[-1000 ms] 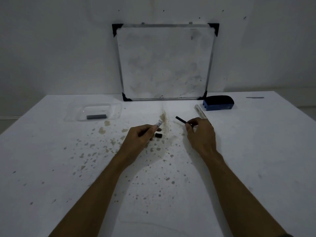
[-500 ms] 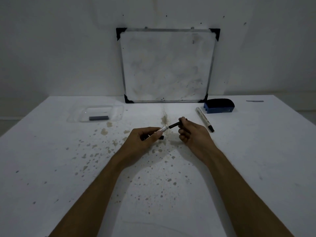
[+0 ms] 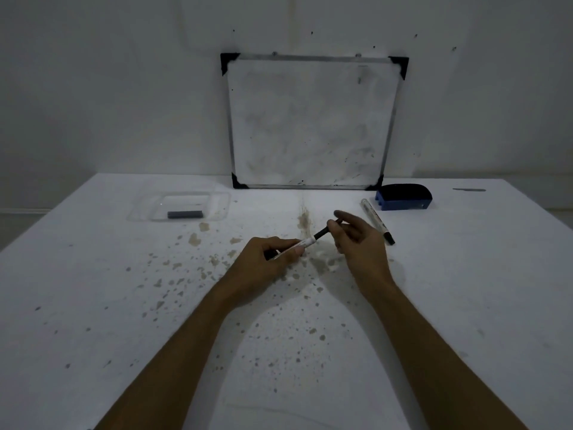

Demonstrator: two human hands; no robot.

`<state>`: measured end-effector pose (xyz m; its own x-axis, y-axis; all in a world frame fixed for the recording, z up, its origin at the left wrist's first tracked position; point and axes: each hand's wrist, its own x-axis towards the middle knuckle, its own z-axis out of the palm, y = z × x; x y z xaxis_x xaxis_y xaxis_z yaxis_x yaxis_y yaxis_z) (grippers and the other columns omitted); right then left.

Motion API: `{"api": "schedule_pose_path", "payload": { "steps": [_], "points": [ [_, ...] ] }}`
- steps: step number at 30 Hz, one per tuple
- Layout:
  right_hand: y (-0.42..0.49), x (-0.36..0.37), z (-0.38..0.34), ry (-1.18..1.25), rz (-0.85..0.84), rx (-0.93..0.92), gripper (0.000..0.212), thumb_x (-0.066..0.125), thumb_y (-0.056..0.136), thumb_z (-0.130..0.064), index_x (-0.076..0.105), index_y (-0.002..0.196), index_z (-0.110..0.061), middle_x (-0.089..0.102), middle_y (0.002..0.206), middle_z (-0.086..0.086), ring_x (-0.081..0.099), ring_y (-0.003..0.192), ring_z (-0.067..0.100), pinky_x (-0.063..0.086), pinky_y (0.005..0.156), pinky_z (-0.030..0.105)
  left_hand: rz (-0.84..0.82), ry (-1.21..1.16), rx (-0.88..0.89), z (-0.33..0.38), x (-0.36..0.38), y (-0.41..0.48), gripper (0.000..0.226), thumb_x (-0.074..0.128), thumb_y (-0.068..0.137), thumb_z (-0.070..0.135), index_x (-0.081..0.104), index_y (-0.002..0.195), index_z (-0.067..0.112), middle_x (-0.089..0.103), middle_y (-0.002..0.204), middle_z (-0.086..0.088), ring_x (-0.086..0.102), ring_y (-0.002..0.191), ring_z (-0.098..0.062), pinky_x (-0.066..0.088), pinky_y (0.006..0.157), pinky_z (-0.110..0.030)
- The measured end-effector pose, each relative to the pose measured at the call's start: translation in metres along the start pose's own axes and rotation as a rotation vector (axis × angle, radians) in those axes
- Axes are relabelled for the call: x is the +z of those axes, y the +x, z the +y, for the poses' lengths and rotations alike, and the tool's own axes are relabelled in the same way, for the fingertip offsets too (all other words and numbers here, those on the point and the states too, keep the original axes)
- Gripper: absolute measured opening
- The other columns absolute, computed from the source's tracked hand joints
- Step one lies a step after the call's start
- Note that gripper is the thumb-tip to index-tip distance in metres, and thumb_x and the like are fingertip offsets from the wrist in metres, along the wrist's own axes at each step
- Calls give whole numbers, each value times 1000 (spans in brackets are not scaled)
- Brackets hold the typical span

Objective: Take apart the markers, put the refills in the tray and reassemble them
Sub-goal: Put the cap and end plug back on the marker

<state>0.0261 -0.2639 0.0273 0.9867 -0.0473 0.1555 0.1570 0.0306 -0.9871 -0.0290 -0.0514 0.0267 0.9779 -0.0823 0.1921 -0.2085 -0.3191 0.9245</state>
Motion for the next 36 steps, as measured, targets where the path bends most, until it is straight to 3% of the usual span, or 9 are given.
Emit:
{"api": "schedule_pose_path", "payload": {
  "steps": [6, 8, 10, 13, 14, 16, 22, 31, 36],
  "points": [
    [-18, 16, -9, -121, 64, -249, 21, 79, 88, -37, 75, 107, -31, 78, 94, -12, 75, 87, 8, 62, 75, 28, 66, -6, 33, 0, 2, 0, 30, 61, 98, 56, 77, 119, 41, 80, 86, 18, 48, 49, -3, 42, 49, -16],
    [-22, 21, -10, -179, 9, -315, 16, 73, 93, -31, 75, 109, -31, 78, 97, -14, 74, 90, 6, 63, 78, 31, 57, 6, 32, 1, 1, 0, 33, 61, 100, 54, 75, 125, 39, 81, 101, 18, 71, 71, -21, 61, 66, -33],
    [-26, 24, -8, -267, -42, -390, 19, 69, 97, -26, 74, 115, -25, 77, 103, -9, 73, 90, 8, 62, 79, 29, 61, -33, 44, 0, 0, 1, 34, 61, 102, 49, 75, 127, 31, 81, 105, 14, 76, 88, -8, 60, 78, -21],
    [-28, 30, -5, -412, -87, -503, 29, 63, 101, -19, 69, 129, -15, 71, 110, 1, 67, 88, 10, 54, 71, 17, 97, -111, 28, 3, -2, 3, 34, 61, 102, 45, 79, 122, 24, 38, 105, 10, 56, 53, 5, 41, 55, -7],
    [-28, 31, -3, -454, -101, -519, 32, 61, 102, -19, 66, 133, -15, 68, 111, 1, 65, 86, 9, 51, 69, 14, 109, -142, -5, 3, -5, 5, 32, 61, 102, 46, 80, 119, 27, 37, 82, 19, 47, 51, -6, 37, 50, -15],
    [-26, 31, -1, -550, -155, -504, 37, 59, 102, -22, 62, 139, -17, 64, 116, 0, 61, 84, 5, 48, 73, 9, 133, -203, -63, 1, -8, 9, 32, 60, 102, 48, 81, 114, 28, 45, 70, -2, 39, 58, -21, 33, 48, -25],
    [-21, 30, 11, -848, -325, -419, 33, 66, 98, -32, 72, 126, -17, 64, 119, 4, 62, 94, 15, 50, 83, 24, 176, -286, -116, -1, -7, 13, 38, 57, 104, 48, 82, 111, 20, 51, 73, -4, 44, 57, -13, 37, 46, -23],
    [-10, 11, -4, -369, -203, -132, 33, 55, 105, -30, 64, 137, -29, 75, 111, -11, 66, 80, -3, 54, 76, 17, 102, -160, -95, 0, -7, 8, 28, 69, 96, 49, 84, 95, 26, 75, 70, -2, 62, 50, -14, 46, 42, -25],
    [-5, 1, -9, -5, -220, 75, 25, 65, 98, -35, 74, 120, -27, 79, 101, 4, 58, 70, 9, 48, 63, 26, -1, -158, -48, -4, -1, 4, 34, 76, 91, 48, 80, 119, 28, 82, 89, -2, 64, 55, -13, 53, 52, -26]
  ]
}}
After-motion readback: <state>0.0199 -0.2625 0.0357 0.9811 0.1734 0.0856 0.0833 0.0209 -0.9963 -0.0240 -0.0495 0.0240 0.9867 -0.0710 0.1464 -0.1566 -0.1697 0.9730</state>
